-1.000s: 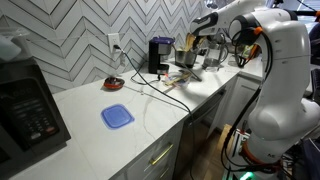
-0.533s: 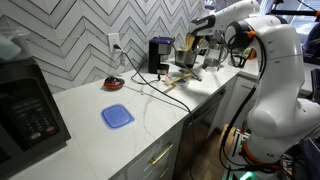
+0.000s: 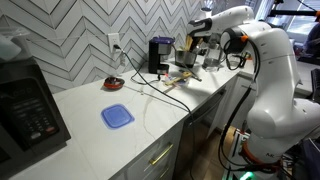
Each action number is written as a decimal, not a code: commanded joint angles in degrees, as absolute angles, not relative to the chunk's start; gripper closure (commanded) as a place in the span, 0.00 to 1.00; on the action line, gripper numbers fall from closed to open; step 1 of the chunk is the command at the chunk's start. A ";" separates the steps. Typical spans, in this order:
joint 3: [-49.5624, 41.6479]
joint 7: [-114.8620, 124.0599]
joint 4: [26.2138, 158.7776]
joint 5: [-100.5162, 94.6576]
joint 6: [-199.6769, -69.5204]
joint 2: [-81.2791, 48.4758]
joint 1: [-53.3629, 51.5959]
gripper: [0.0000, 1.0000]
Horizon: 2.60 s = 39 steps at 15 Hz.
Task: Pick up the silver spatula from the utensil holder and put it on the purple lunch box lid
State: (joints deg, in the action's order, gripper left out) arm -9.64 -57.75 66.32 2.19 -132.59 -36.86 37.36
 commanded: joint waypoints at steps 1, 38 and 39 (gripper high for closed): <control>-8.62 -58.22 59.66 2.33 -126.67 -40.88 39.25 0.33; 1.96 -105.50 83.75 19.65 -110.91 -2.63 43.96 0.99; 2.36 -108.52 86.40 20.16 -112.44 -1.03 43.89 0.99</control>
